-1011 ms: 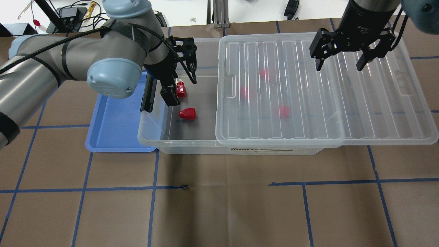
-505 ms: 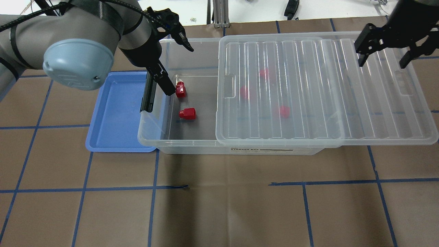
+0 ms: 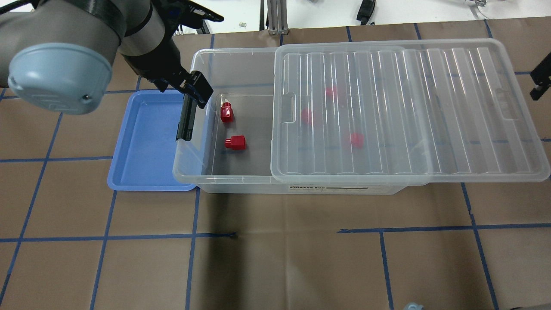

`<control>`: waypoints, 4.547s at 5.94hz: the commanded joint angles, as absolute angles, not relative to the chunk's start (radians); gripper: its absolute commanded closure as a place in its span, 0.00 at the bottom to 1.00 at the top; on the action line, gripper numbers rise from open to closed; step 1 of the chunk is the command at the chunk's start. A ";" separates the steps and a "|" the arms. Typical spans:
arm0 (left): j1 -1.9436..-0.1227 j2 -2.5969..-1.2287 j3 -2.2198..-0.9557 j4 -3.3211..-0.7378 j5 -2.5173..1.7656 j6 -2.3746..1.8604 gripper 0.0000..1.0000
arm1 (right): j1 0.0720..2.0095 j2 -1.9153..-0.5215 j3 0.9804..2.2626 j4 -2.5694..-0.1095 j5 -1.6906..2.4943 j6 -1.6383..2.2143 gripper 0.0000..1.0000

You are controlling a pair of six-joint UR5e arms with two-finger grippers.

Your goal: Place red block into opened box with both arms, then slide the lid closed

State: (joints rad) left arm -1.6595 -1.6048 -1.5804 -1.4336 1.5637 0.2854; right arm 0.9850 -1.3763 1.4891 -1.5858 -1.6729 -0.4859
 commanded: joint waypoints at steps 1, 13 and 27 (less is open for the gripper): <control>-1.593 -1.548 -1.578 -1.546 1.565 0.093 0.02 | 0.895 -1.272 1.491 -1.682 -1.695 -0.560 0.00; -1.577 -1.500 -1.614 -1.523 1.562 -0.002 0.02 | 1.054 -1.396 1.704 -1.759 -1.614 -0.453 0.00; -1.577 -1.502 -1.615 -1.523 1.560 -0.003 0.01 | 1.286 -1.465 1.524 -1.547 -1.560 -0.175 0.00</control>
